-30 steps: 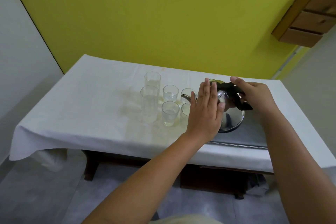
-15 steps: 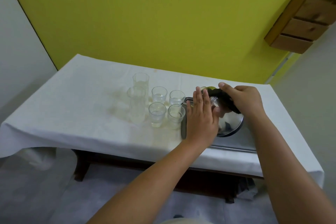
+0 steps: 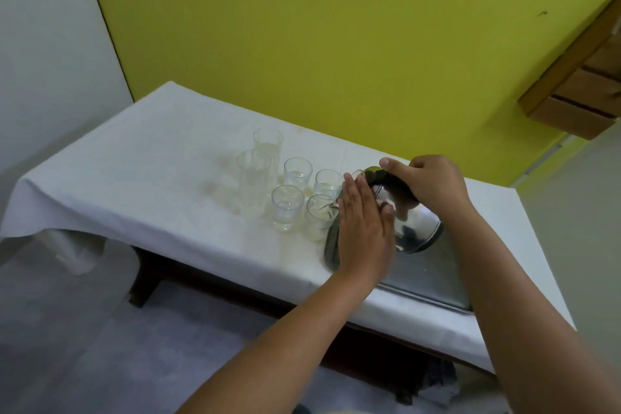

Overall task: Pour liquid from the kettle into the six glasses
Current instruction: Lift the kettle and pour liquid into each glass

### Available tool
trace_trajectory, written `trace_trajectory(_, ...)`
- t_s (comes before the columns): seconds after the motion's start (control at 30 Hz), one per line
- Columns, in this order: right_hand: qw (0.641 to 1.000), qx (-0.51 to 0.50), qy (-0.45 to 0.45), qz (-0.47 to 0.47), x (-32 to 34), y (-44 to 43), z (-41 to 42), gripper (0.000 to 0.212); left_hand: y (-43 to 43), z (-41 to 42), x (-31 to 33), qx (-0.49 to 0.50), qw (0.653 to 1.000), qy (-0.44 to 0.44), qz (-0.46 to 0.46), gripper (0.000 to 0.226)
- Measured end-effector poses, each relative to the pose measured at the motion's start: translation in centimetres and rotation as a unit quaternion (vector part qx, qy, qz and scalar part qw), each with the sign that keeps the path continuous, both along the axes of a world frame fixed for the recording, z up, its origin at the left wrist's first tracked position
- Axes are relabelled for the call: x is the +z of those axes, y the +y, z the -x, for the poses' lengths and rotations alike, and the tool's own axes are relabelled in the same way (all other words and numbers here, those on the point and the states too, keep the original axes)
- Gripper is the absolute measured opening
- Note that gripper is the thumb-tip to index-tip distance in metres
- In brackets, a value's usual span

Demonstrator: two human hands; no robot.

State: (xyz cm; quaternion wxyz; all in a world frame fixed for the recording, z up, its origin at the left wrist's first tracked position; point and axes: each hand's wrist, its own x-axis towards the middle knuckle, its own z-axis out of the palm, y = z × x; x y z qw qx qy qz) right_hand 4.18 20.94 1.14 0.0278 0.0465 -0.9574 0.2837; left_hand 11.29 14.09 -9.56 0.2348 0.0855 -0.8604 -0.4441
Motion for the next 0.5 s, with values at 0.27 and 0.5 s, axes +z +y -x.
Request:
trace_trajectory(0.27,0.999,0.031,0.008,-0.029,-0.1,-0.5,0.9,0.059,0.8,0.8,0.4,0.037,0.999,-0.005,-0.025,0.081)
trace_trajectory(0.5,0.998,0.046,0.013,-0.038,0.1,-0.5,1.4,0.061,1.3,1.0,0.9,0.040,0.998,-0.015,-0.048,0.082)
